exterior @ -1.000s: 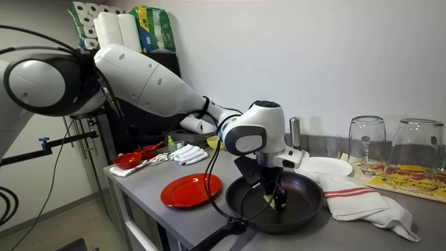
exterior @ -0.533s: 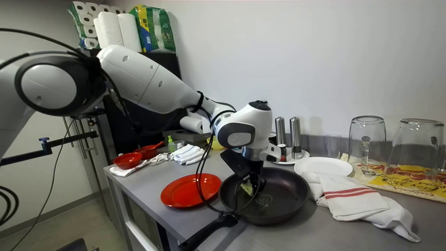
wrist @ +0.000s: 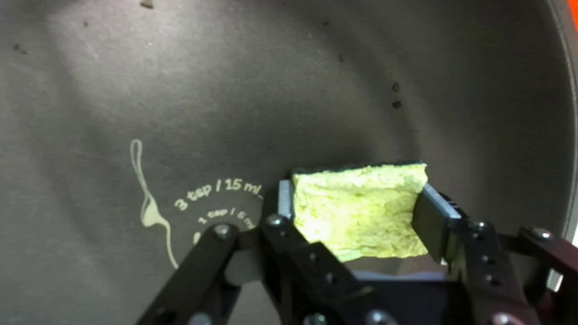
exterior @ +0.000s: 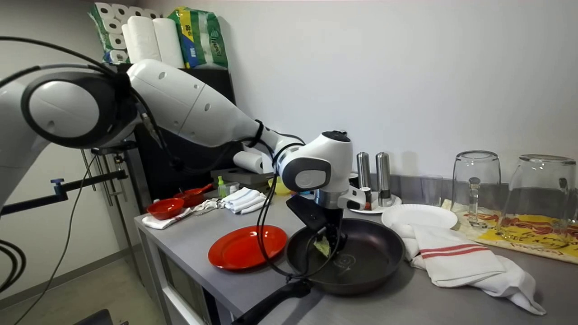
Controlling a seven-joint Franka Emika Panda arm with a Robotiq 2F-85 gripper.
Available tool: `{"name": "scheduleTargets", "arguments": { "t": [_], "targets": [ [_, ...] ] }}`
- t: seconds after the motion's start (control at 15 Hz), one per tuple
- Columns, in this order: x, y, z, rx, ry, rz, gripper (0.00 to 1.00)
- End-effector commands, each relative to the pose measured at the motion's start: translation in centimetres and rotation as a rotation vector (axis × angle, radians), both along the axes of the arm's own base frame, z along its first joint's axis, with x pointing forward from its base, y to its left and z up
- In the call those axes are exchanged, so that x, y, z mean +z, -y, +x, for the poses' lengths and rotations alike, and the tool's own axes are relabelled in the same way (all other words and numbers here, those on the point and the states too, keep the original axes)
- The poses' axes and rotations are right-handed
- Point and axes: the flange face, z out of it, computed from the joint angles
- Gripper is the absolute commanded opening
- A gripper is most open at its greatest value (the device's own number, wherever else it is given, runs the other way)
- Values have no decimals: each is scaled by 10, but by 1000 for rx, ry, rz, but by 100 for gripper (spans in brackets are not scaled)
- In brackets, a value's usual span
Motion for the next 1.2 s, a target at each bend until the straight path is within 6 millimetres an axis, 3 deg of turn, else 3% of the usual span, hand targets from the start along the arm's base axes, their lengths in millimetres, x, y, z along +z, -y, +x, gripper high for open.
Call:
{"name": "scheduleTargets", "arguments": {
  "t": [0.0, 0.47, 1.13],
  "targets": [
    [-24, 40, -20, -58, -46, -77, 39],
    [-19, 102, -45, -198, -58, -143, 39],
    [-17, 149, -73, -393, -85, -182, 39]
  ]
}}
